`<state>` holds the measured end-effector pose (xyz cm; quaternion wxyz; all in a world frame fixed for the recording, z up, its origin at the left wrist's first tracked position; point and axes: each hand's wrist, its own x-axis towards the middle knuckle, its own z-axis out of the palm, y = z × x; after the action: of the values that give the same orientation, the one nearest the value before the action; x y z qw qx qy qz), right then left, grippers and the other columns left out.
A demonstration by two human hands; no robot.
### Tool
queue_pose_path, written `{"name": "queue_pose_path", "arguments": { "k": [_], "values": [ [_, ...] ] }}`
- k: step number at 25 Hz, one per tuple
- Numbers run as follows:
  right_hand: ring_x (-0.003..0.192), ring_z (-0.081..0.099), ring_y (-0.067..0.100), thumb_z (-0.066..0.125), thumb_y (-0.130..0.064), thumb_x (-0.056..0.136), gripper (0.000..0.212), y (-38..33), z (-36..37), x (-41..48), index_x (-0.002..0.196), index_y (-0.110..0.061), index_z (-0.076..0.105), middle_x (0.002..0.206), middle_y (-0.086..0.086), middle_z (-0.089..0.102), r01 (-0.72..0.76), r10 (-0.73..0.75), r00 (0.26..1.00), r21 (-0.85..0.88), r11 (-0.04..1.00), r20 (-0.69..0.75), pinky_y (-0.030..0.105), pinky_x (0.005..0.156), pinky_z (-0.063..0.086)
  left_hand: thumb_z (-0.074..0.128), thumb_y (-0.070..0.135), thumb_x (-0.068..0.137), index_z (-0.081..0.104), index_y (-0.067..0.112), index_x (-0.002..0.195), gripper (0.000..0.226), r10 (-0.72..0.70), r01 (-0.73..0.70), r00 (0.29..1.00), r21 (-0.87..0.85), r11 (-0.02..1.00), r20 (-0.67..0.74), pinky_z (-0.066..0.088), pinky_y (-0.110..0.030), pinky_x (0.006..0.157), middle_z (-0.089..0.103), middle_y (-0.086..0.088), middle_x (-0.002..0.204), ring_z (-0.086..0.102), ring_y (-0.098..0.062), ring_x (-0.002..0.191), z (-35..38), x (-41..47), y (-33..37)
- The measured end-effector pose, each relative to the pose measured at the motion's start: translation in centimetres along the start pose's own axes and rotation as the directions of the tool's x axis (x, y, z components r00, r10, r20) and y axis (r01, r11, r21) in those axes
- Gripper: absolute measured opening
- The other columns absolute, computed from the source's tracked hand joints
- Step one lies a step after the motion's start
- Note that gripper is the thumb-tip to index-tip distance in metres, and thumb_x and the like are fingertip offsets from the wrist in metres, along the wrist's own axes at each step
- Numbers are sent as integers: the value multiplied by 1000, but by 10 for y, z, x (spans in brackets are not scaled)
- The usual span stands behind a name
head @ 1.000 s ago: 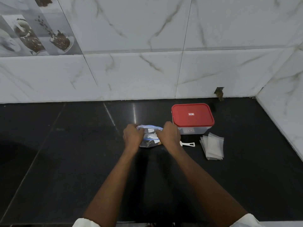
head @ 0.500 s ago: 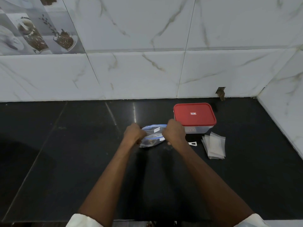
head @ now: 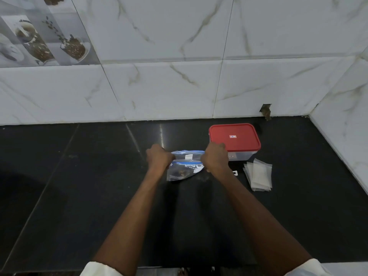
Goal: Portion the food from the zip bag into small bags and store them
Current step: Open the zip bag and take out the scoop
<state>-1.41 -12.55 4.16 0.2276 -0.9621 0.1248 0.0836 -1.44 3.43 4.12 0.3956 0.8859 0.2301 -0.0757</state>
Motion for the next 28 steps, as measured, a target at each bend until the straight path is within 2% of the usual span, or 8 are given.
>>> {"name": "queue_pose_path", "arguments": {
  "k": [2, 6, 11, 15, 22, 24, 26, 28],
  "values": [
    [88, 60, 24, 63, -10, 89, 23, 1, 0, 1, 111, -5, 59, 114, 16, 58, 8, -8, 1000, 9, 1000, -12, 30, 71, 46, 77, 6, 74, 70, -10, 75, 17, -15, 16, 1000, -64, 998, 24, 53, -24, 42, 64, -14, 63, 61, -21, 49, -1, -3, -4],
    [95, 64, 28, 59, -1, 90, 18, -5, 3, -5, 108, -1, 60, 104, 15, 67, 82, -82, 996, -12, 997, -17, 28, 67, 41, 79, 0, 70, 70, -3, 76, 10, 15, -25, 998, -171, 985, -62, 62, -45, 61, 65, -11, 70, 62, -22, 58, 10, -14, -1],
    [96, 62, 29, 54, 1, 92, 19, 0, 13, -12, 109, -3, 62, 115, 16, 59, 72, -73, 994, -19, 997, -82, 28, 69, 38, 80, 2, 75, 68, 6, 78, 12, 19, -30, 998, -191, 981, -61, 48, -25, 59, 65, -2, 72, 62, -14, 64, 17, -17, -4],
    [88, 61, 27, 49, 1, 92, 18, 9, 16, -9, 104, -7, 60, 103, 12, 62, 77, -68, 987, 54, 996, -148, 30, 65, 37, 79, 11, 82, 72, 15, 76, 10, -19, -2, 995, -206, 978, -99, 51, -30, 67, 70, -5, 76, 65, -20, 71, 21, -16, -10],
    [88, 64, 27, 56, -1, 90, 14, 12, 22, 2, 101, -6, 64, 95, 11, 67, 114, -114, 992, -19, 993, -45, 31, 64, 41, 62, -4, 93, 65, 4, 80, 15, -106, 176, 982, -539, 824, 158, 58, -33, 55, 70, -23, 84, 66, -29, 69, 28, 1, -15],
    [83, 65, 27, 57, 1, 88, 15, 19, 26, 10, 95, -6, 68, 91, 11, 70, 90, -88, 996, 79, 993, -30, 30, 63, 44, 52, -9, 96, 64, 1, 89, 18, -139, 274, 956, -615, 739, 259, 55, -27, 45, 67, -20, 81, 63, -25, 66, 27, 2, -16],
    [79, 67, 27, 57, 3, 86, 18, 24, 31, 17, 90, -6, 72, 90, 11, 71, -9, 15, 1000, 336, 942, -15, 35, 64, 56, 44, -11, 98, 63, 1, 96, 22, -139, 392, 904, -655, 646, 403, 50, -22, 41, 67, -16, 78, 61, -22, 62, 29, 1, -16],
    [85, 67, 29, 55, 7, 87, 20, 25, 29, 19, 98, -4, 68, 101, 11, 65, -214, 177, 976, 675, 706, 124, 44, 62, 61, 44, -9, 98, 65, 3, 96, 24, -122, 472, 853, -650, 596, 507, 43, -19, 41, 69, -11, 67, 58, -17, 52, 32, 0, -18]
  ]
}}
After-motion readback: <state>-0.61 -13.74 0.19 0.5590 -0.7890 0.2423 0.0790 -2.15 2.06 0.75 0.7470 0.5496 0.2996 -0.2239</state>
